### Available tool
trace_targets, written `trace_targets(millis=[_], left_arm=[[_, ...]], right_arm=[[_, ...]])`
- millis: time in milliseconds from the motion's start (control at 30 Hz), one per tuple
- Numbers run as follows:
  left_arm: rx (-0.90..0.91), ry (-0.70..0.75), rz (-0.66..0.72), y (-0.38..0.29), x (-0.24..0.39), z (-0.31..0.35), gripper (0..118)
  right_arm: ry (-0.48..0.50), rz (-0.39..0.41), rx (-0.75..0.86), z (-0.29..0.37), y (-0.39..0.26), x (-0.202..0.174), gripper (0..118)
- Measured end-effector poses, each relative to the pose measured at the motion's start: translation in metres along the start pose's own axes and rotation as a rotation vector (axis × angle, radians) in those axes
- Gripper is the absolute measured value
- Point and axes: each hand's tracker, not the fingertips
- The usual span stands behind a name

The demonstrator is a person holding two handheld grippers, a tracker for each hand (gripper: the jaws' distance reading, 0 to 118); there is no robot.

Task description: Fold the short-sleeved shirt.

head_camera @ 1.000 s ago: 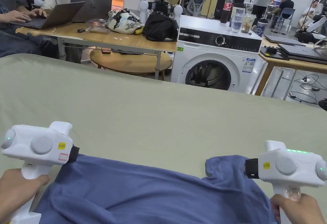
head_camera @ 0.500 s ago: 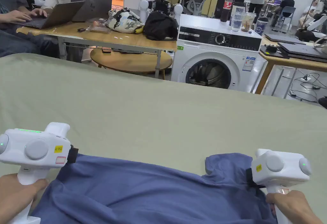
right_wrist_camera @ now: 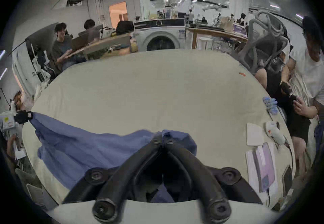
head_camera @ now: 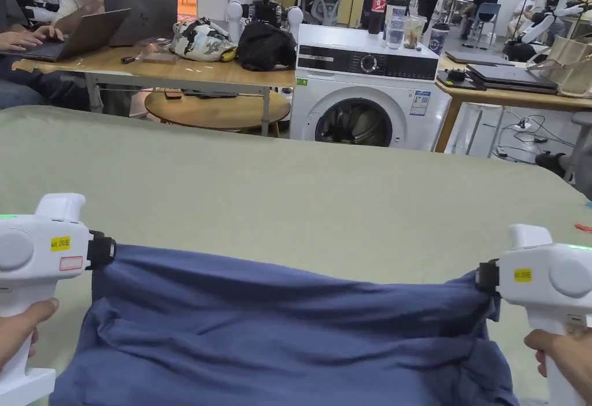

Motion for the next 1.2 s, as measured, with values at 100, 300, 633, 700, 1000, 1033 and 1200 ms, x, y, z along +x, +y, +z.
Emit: trace_targets(millis=[100, 300, 633, 700, 1000, 1033, 1200], left_arm=[[-0.007, -0.023, 0.003, -0.014, -0.004, 0.023, 0], [-0.158, -0.052, -0.029, -0.057, -0.014, 0.028, 0], [-0.355, -0.014, -0.035, -0.123, -0.018, -0.011, 0], [-0.329, 0.007, -0.041, -0.125, -0.014, -0.012, 0], [-0.217, 0.026, 0.050, -0.098, -0.004, 0.008, 43], [-0.172, 0.018, 0.049, -0.092, 0.001, 0.013, 43], [0.079, -0.005, -0.003, -0.069, 0.039, 0.028, 46]], right_arm=[[0.007, 0.008, -0.021, 0.032, -0.022, -0.001, 0], [0.002, 0.063, -0.125, 0.057, -0.081, -0.009, 0], [-0.079, 0.129, -0.309, -0.002, -0.144, 0.002, 0], [-0.090, 0.117, -0.298, -0.011, -0.149, -0.002, 0], [-0.226, 0.138, -0.165, 0.019, -0.117, -0.022, 52], [-0.243, 0.156, -0.136, 0.025, -0.110, -0.023, 52], [-0.265, 0.146, 0.089, 0.047, -0.074, -0.048, 52]])
